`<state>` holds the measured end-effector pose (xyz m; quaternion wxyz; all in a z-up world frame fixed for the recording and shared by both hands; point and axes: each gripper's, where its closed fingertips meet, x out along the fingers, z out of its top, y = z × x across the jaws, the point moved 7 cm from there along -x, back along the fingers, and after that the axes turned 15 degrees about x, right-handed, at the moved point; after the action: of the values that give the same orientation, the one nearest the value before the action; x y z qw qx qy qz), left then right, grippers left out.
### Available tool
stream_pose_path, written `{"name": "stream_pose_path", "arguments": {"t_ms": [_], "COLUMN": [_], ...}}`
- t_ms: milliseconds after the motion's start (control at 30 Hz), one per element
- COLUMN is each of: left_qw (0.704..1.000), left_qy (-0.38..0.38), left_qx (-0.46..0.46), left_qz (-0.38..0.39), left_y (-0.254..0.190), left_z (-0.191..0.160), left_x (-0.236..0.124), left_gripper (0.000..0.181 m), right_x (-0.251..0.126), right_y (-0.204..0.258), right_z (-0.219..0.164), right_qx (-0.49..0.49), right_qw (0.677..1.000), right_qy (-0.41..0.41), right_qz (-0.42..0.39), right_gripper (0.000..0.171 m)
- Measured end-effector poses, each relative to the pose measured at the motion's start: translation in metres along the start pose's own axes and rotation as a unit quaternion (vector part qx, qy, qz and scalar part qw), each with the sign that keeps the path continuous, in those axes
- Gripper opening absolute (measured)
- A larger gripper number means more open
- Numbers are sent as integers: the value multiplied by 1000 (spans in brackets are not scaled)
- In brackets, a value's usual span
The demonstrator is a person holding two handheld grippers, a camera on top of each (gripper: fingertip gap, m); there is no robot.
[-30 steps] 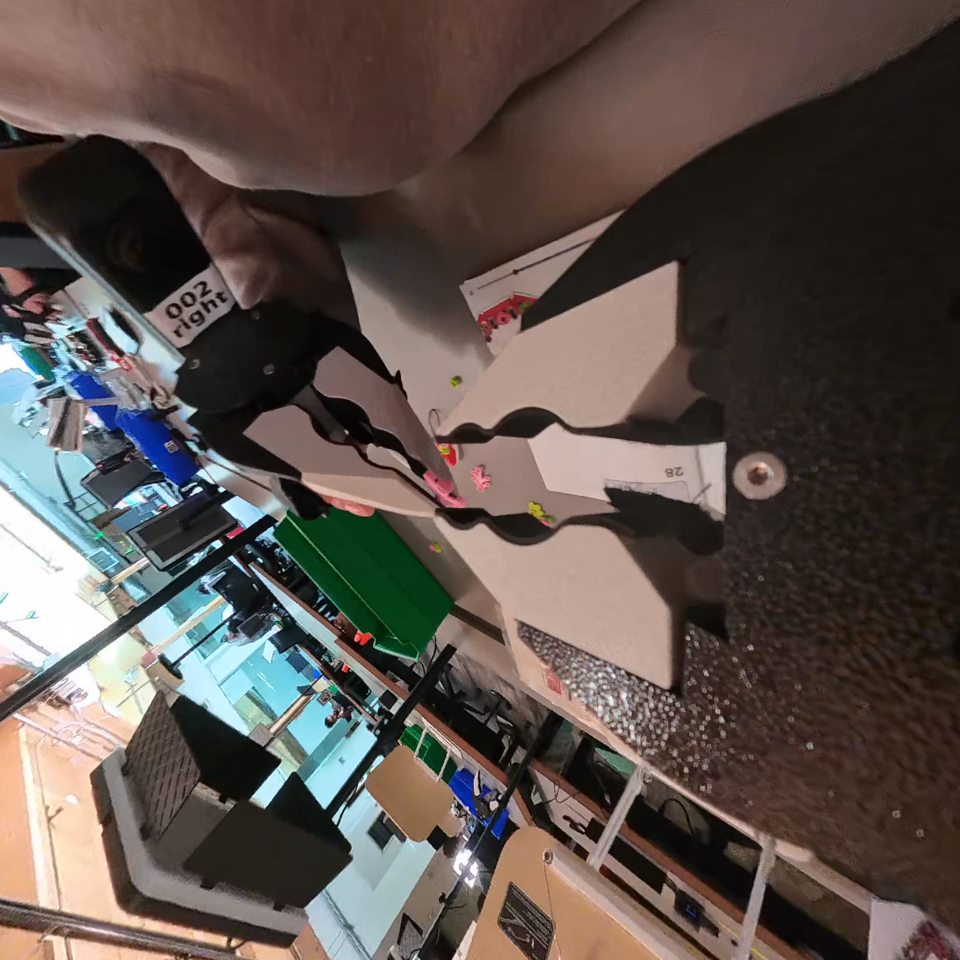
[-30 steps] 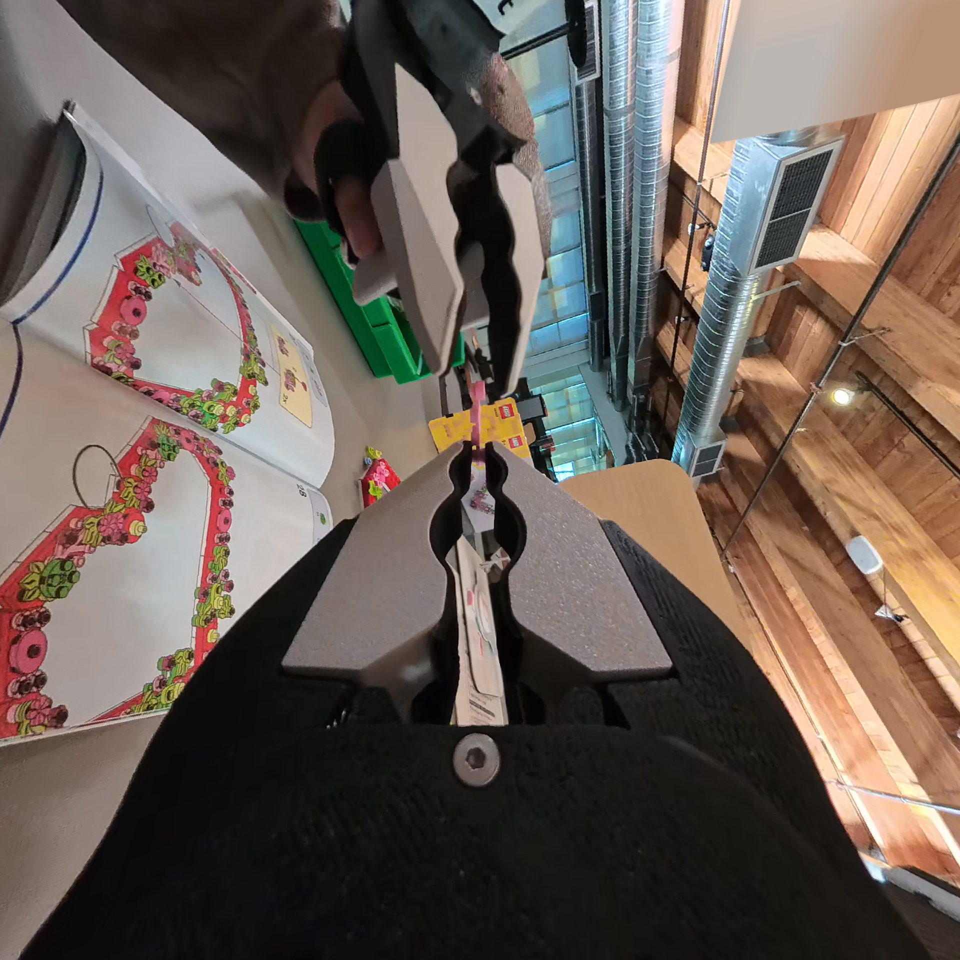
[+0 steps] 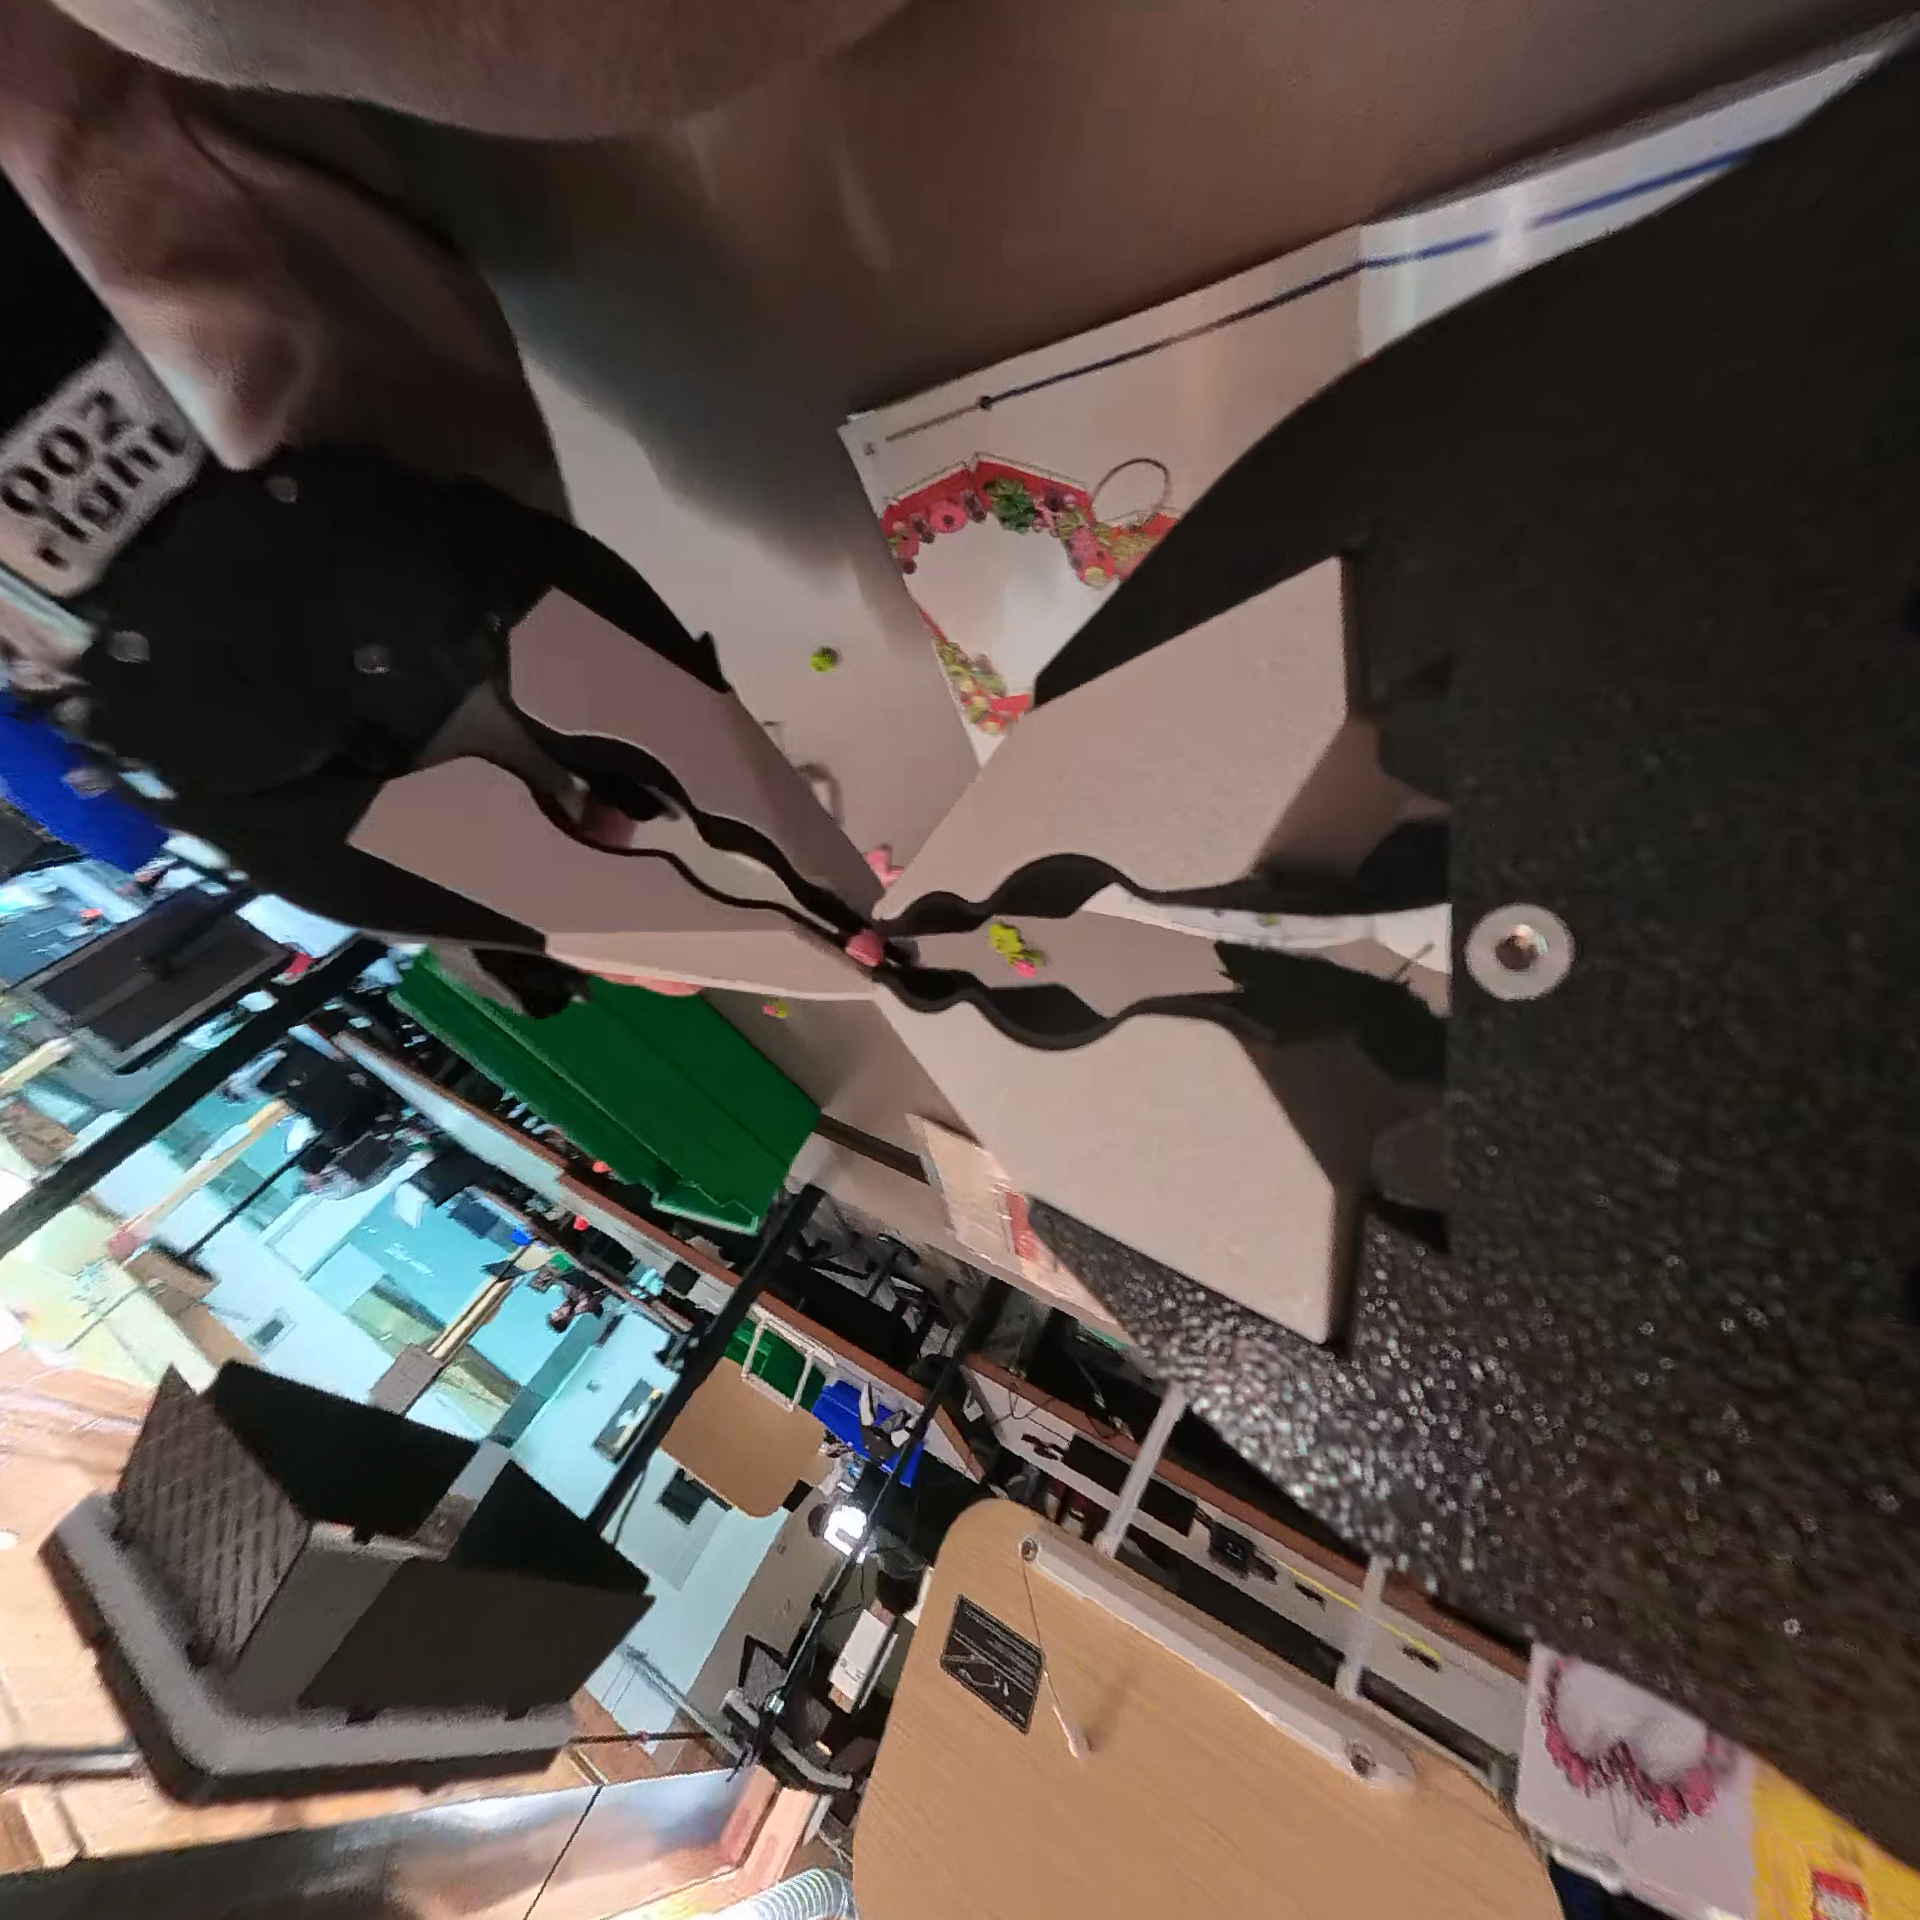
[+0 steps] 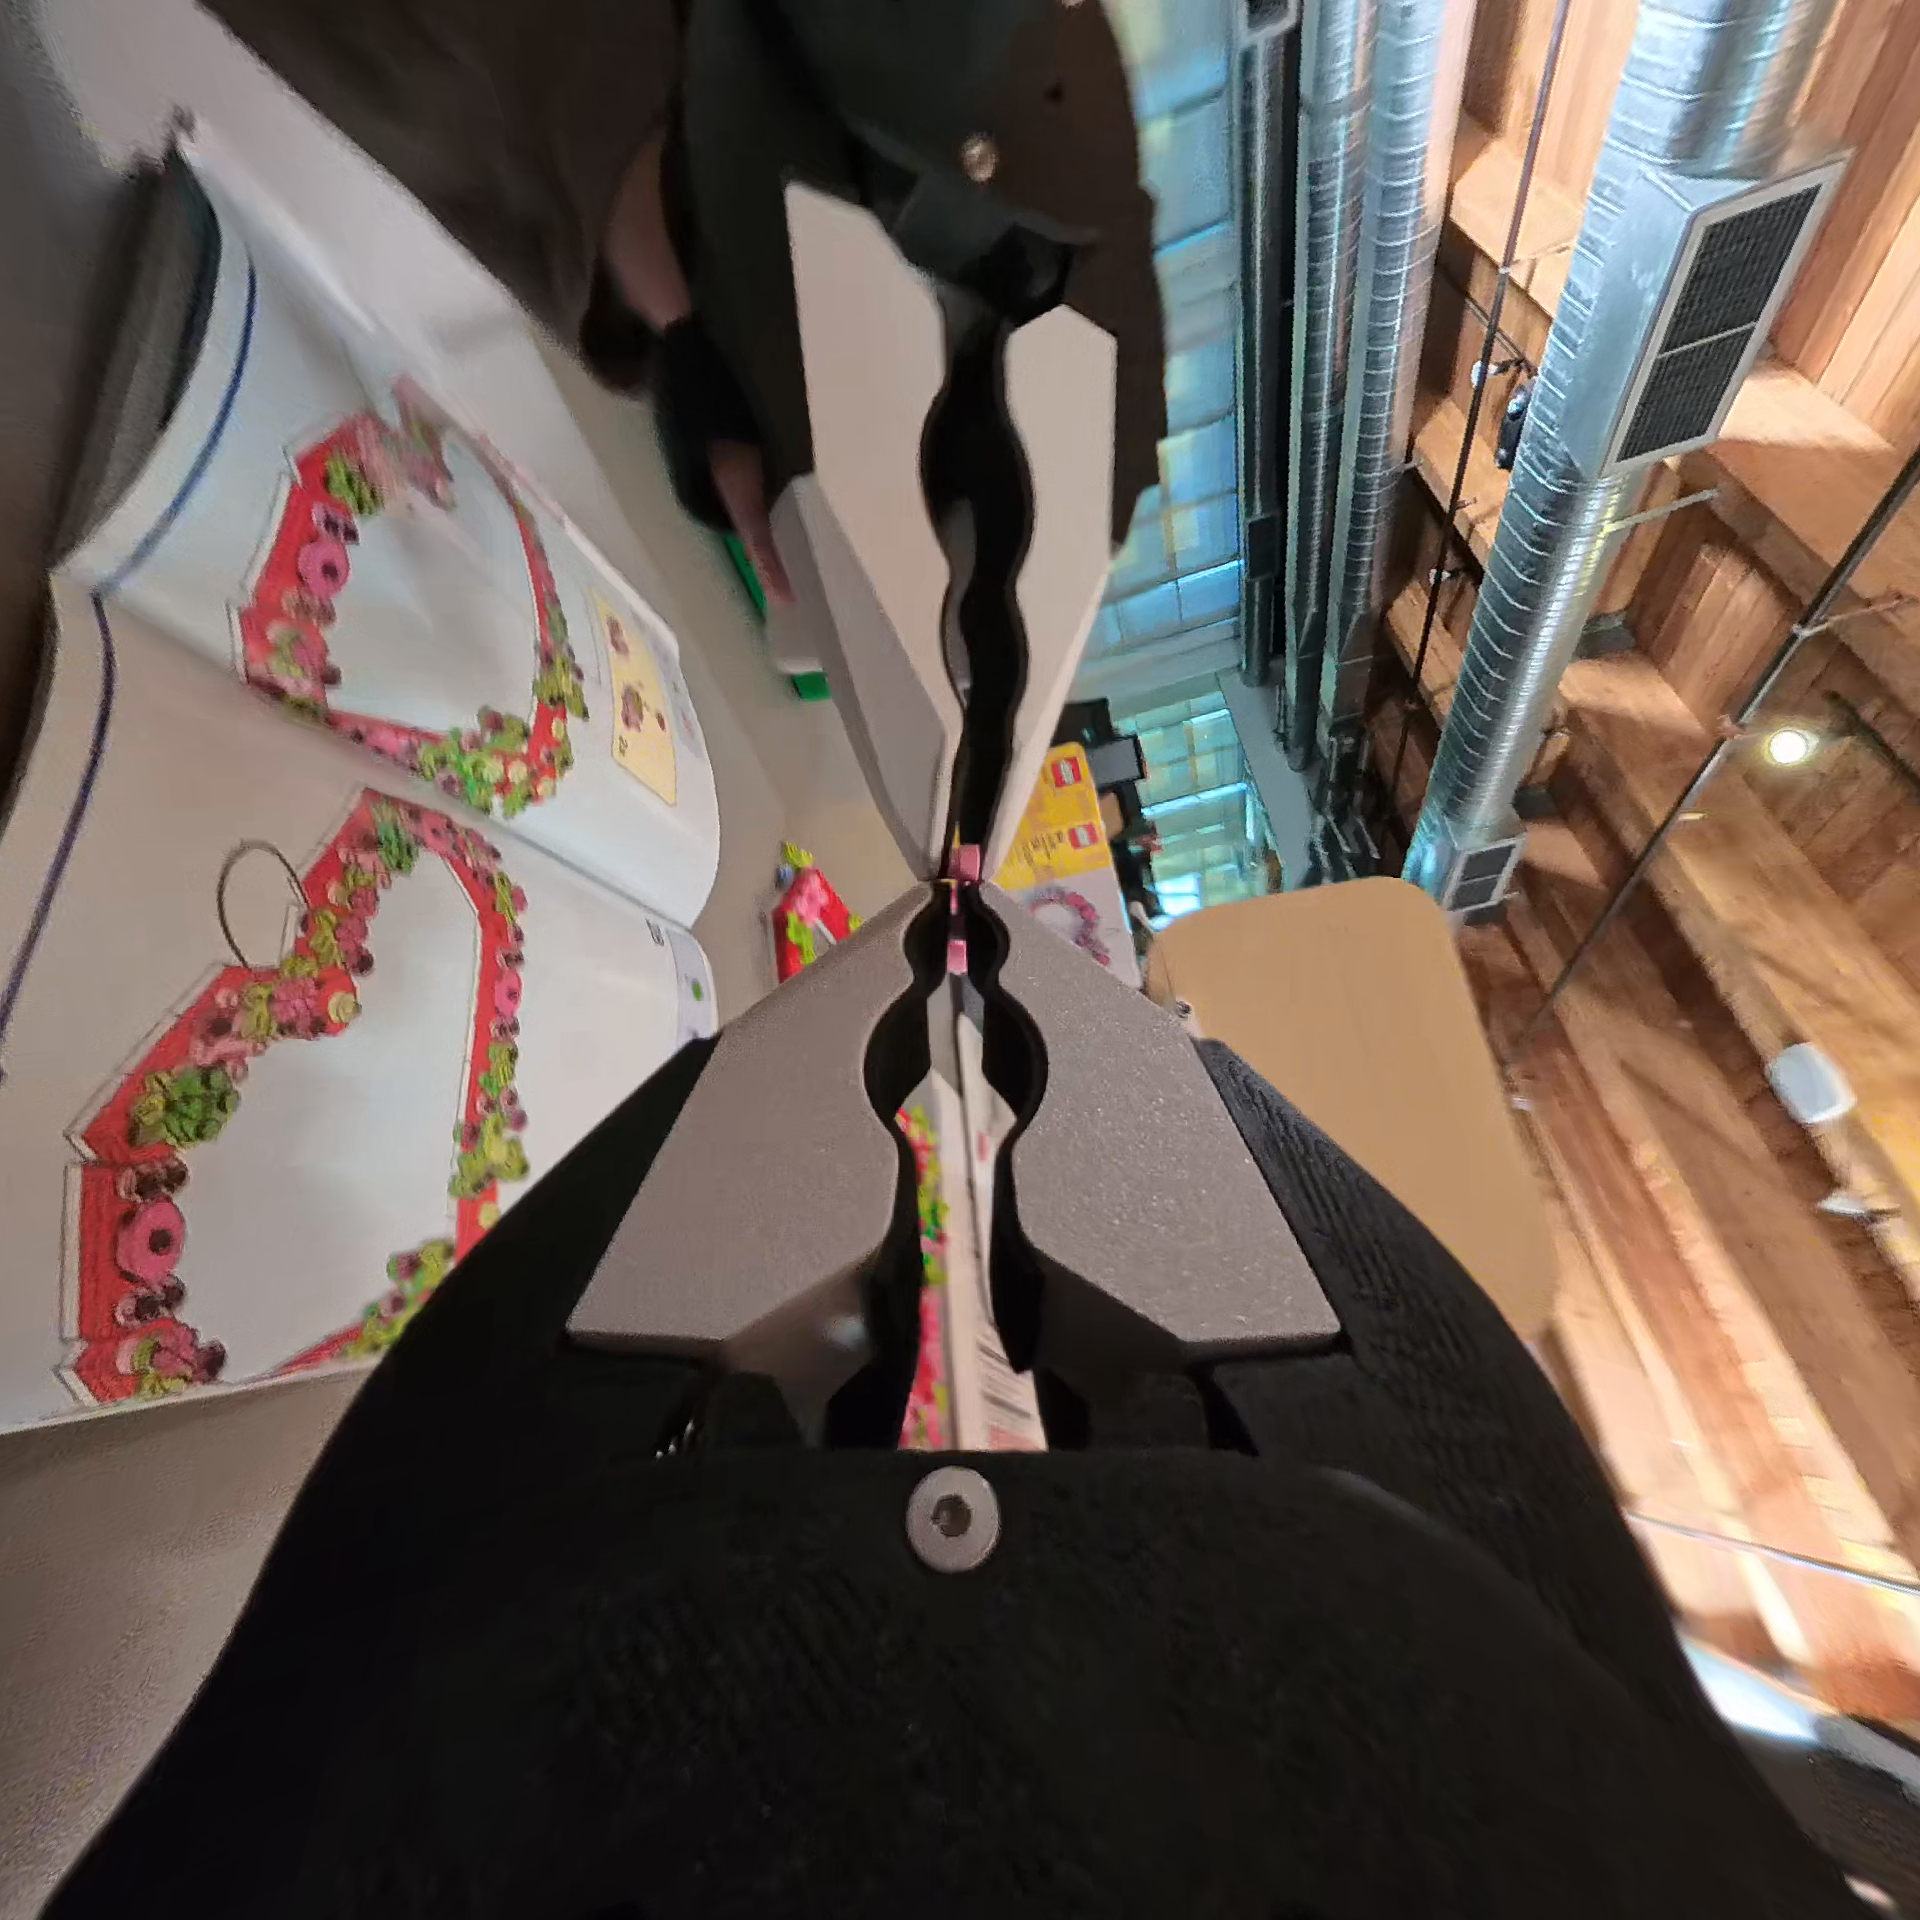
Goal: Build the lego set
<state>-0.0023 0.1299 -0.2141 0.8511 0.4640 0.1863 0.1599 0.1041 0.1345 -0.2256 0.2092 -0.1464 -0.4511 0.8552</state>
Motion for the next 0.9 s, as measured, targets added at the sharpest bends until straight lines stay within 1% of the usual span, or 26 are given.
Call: {"name": "stream_pose_path", "arguments": {"t_ms": [67, 167, 300, 467, 567, 767, 867, 900], "left_qw": [999, 993, 989, 984, 983, 981, 987, 990], "left_qy": [-23, -66, -116, -157, -159, -168, -144, -126], "left_qx": [-36, -93, -90, -71, -86, -84, -68, -53], "left_qz": [15, -24, -22, -32, -45, -45, -38, -23], "left_y": [5, 4, 3, -1, -1, -1, 3, 6], "left_z": [0, 3, 11, 20, 17, 12, 9, 5], "left_x": [-2, -1, 1, 3, 4, 5, 8, 9], "left_gripper": [24, 52, 28, 13, 3, 3, 3, 3], "right_x": [-6, -20, -28, -28, -29, -26, -25, -25], "right_y": [-6, -14, -17, -15, -15, -14, -17, -19], "right_z": [3, 10, 17, 18, 17, 14, 11, 9], "right_qx": [57, 138, 172, 186, 200, 223, 235, 245], "right_qw": [997, 980, 964, 957, 952, 945, 945, 944], "right_qy": [-45, -136, -184, -195, -198, -200, -191, -189], "right_qz": [16, 53, 89, 111, 120, 132, 122, 115], "right_gripper": [0, 0, 0, 0, 0, 0, 0, 5]}}
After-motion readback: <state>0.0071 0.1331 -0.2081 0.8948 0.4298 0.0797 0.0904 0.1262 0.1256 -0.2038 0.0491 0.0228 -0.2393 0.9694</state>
